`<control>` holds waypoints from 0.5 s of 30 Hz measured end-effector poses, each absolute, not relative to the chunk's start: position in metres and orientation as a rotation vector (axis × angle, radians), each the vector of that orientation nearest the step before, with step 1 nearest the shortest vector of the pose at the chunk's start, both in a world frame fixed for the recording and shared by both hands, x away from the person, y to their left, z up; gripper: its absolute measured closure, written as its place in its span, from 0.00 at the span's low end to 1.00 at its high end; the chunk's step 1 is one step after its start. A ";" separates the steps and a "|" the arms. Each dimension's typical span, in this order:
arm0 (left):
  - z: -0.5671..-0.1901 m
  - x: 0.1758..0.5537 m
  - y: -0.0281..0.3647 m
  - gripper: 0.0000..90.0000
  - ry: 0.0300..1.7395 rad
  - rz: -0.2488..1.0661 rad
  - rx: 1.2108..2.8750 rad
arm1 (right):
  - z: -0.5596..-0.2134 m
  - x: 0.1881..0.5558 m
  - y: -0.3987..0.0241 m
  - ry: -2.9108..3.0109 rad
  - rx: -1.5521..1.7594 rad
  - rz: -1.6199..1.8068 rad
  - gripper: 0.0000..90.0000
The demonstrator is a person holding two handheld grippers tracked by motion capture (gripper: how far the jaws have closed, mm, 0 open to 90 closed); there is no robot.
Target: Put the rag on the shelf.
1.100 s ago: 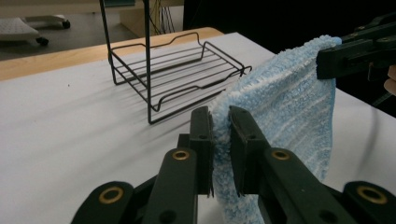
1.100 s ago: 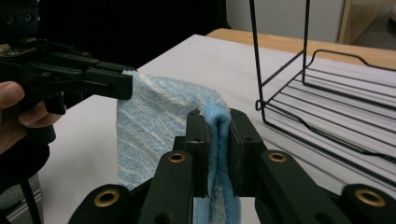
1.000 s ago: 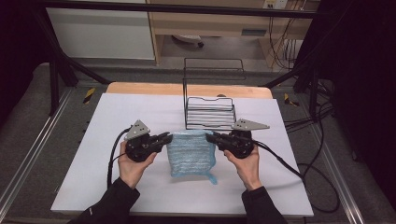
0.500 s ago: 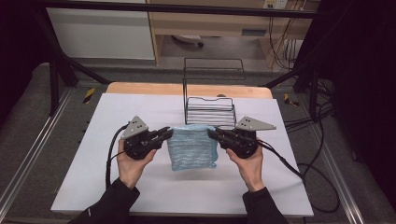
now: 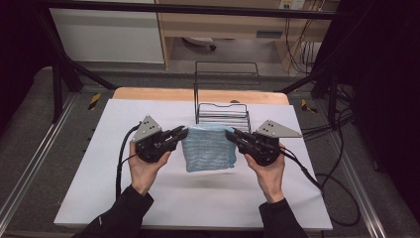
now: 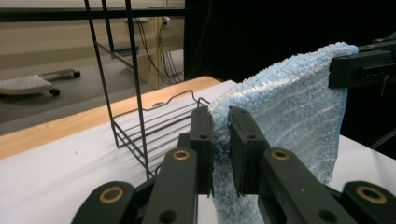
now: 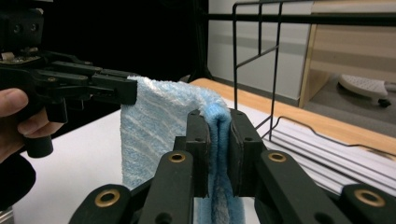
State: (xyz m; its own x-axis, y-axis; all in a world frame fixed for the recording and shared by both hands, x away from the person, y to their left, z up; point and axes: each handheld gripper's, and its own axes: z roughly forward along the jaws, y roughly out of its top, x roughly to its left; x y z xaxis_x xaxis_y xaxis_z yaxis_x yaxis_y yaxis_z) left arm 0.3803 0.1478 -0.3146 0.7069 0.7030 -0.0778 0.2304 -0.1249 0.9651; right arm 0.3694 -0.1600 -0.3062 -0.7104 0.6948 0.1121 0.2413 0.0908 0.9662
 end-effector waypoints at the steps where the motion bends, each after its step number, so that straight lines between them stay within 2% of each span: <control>1: -0.313 0.381 0.146 0.89 0.754 0.486 1.684 | -0.305 0.369 -0.161 1.991 0.921 1.656 0.90; 15: -0.283 0.395 0.135 0.89 0.735 0.529 1.620 | -0.278 0.374 -0.166 1.870 0.895 1.668 0.90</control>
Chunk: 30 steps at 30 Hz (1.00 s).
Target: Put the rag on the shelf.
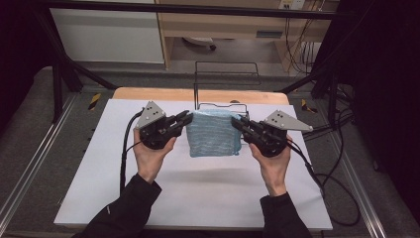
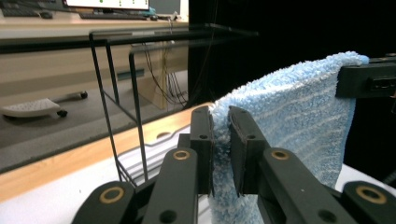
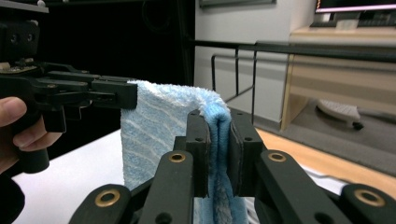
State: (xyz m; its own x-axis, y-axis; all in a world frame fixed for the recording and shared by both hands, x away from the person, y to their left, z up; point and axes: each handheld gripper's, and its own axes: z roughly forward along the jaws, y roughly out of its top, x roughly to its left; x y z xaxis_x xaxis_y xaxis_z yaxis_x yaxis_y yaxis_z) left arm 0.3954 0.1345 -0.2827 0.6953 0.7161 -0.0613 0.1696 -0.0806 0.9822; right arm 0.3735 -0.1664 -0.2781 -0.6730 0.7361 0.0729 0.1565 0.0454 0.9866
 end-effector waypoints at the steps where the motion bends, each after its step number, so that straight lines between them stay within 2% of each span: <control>1: -0.280 0.397 0.134 0.89 0.734 0.530 1.614 | -0.275 0.374 -0.167 1.862 0.891 1.669 0.90; 30: -0.188 0.432 0.119 0.89 0.670 0.622 1.464 | -0.181 0.401 -0.167 1.640 0.788 1.633 0.90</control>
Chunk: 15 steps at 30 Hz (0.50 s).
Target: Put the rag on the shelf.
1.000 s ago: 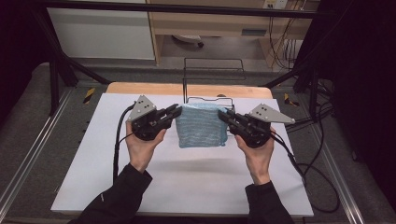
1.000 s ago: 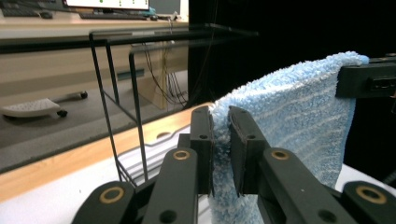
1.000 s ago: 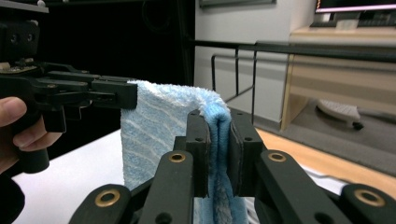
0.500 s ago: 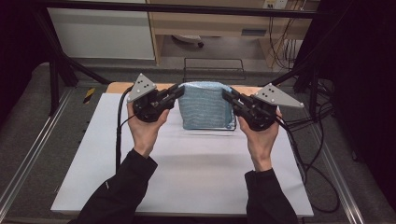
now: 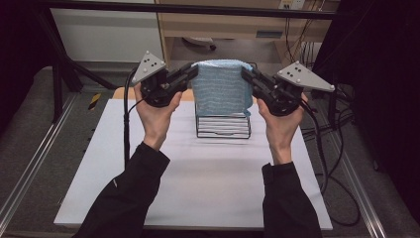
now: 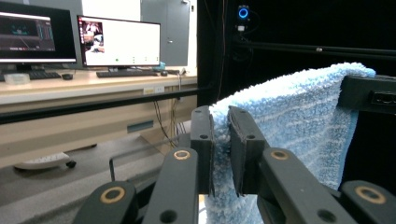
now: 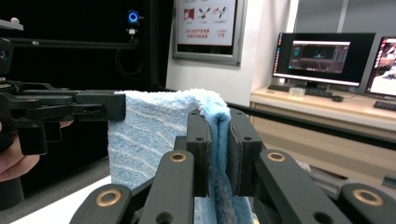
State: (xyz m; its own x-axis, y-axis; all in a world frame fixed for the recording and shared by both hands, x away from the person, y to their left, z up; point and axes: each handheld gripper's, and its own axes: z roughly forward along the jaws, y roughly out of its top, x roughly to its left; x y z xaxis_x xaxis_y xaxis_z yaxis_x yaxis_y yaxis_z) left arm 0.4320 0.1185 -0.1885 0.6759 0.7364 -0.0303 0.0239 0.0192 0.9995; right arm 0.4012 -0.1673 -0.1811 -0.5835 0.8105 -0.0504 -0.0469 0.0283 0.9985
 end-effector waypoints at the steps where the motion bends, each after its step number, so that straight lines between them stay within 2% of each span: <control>1: -0.185 0.433 0.117 0.89 0.669 0.625 1.457 | -0.178 0.402 -0.168 1.634 0.784 1.634 0.90; 15: -0.150 0.455 0.108 0.89 0.669 0.654 1.431 | -0.145 0.425 -0.173 1.570 0.769 1.637 0.90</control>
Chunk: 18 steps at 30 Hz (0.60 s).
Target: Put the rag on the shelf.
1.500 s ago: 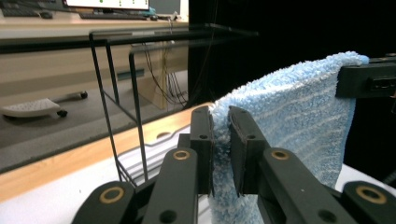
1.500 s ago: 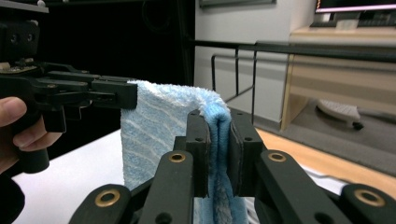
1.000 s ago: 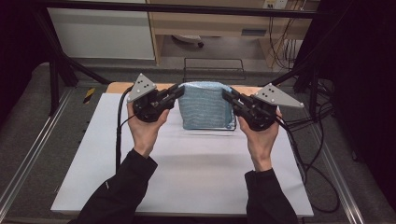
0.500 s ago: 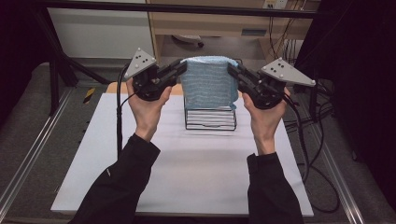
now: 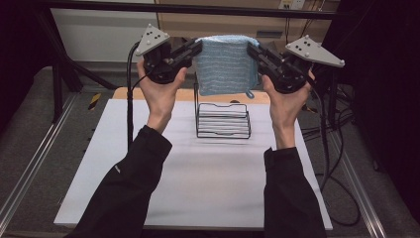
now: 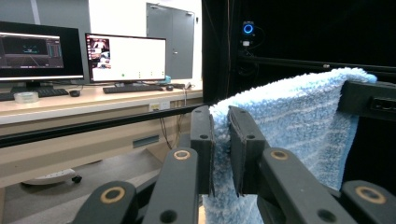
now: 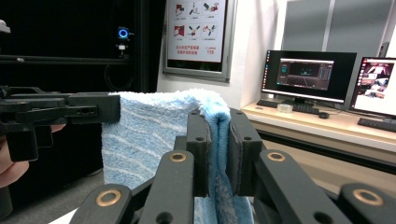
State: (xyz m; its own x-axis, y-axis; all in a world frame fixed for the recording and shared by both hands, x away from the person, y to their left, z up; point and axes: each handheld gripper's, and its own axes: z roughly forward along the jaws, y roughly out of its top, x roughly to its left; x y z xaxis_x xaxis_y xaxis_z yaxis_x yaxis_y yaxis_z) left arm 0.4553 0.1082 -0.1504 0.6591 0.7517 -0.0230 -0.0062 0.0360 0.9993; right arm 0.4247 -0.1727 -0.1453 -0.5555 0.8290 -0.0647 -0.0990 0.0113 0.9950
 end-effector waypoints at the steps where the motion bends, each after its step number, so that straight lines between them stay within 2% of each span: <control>1: -0.149 0.457 0.108 0.89 0.673 0.649 1.425 | -0.143 0.426 -0.173 1.569 0.766 1.634 0.90; 11: -0.130 0.474 0.103 0.89 0.670 0.675 1.397 | -0.121 0.445 -0.173 1.532 0.755 1.626 0.90; 18: -0.130 0.495 0.101 0.89 0.695 0.696 1.403 | -0.122 0.467 -0.172 1.534 0.764 1.625 0.90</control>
State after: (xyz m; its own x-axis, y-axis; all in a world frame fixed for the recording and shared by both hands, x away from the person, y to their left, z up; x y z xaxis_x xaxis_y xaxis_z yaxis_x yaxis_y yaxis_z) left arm 0.4953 0.1007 -0.1296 0.6240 0.7811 -0.0217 -0.0226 0.0459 0.9987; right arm 0.4673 -0.1723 -0.1217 -0.5316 0.8436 -0.0759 -0.1243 0.0110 0.9922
